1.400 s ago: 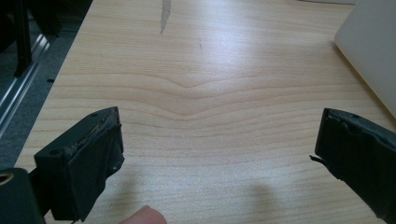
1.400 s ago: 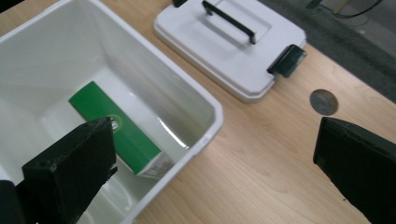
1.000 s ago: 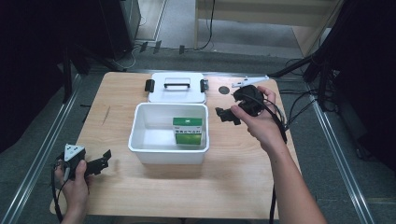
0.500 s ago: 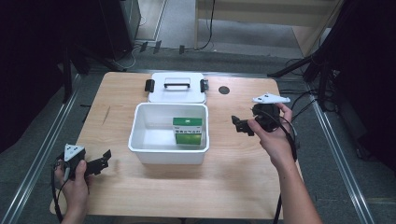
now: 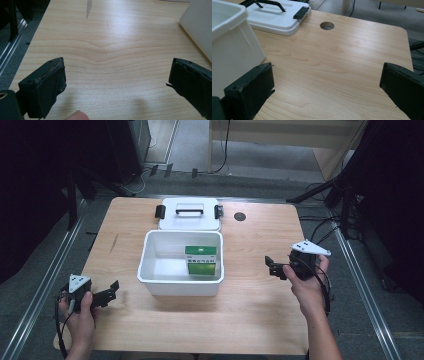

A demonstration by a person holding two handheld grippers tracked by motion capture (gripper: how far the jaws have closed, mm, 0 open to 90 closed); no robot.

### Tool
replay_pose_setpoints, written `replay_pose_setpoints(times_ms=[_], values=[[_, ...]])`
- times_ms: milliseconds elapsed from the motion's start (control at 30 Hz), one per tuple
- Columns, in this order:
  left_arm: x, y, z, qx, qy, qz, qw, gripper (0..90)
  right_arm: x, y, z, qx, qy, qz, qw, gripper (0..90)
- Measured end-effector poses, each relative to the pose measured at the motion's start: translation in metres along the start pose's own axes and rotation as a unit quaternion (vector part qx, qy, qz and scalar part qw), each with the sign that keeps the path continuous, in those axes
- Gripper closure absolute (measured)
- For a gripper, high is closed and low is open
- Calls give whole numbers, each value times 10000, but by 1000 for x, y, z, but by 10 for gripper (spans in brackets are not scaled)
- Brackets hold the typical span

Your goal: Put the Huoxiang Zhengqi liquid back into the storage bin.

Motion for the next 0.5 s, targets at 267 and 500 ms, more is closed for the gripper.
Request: replay_pose_setpoints(times_ms=[267,500], values=[[0,0,0,-9,-7,3,10000,18,26,-28,6,54,-168,-197,9996,0],[1,0,0,-8,2,-4,10000,18,50,-54,15,149,-318,-438,9984,0]])
Point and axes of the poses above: each handheld gripper's, and its own axes: z roughly backward along the jaws, y roughly out of its top, x roughly to its right, the point moved 7 cm from there along -z, roughly forward along the jaws, and after that the axes turned 11 degrees about -z, right-handed, at the moved point
